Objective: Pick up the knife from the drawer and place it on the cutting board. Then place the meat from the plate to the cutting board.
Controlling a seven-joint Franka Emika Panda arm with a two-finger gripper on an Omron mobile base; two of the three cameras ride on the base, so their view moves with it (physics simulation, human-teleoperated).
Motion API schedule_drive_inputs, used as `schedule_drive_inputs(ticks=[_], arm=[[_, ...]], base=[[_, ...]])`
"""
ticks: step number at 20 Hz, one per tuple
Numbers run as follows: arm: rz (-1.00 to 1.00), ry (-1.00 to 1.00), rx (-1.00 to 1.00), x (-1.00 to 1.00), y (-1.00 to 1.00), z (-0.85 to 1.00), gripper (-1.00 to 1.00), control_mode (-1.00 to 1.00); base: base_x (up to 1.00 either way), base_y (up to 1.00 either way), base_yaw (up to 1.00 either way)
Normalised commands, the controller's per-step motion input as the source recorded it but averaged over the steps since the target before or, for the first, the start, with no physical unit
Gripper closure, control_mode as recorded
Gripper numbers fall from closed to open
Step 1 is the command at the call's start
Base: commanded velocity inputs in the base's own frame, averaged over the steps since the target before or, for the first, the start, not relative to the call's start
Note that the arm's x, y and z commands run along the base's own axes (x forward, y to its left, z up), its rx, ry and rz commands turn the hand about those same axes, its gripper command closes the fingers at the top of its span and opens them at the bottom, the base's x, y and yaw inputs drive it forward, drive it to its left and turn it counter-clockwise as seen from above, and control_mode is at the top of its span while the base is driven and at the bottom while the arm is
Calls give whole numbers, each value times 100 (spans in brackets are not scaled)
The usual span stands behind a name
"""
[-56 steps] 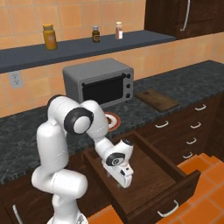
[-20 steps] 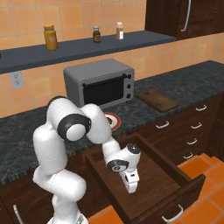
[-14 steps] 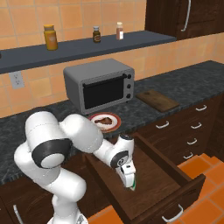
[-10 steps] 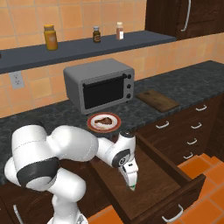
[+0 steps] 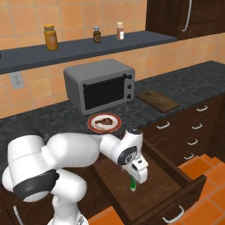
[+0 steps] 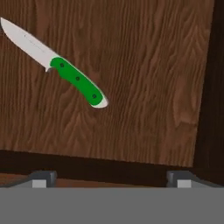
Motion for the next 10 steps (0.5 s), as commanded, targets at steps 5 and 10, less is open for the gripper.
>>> schedule_drive_inputs(ticks=[5, 10], arm=[[51, 5, 0, 19, -1, -3, -100, -100], [32, 3, 0, 59, 0, -29, -100, -100]], base=[[0, 0, 0], [0, 0, 0]])
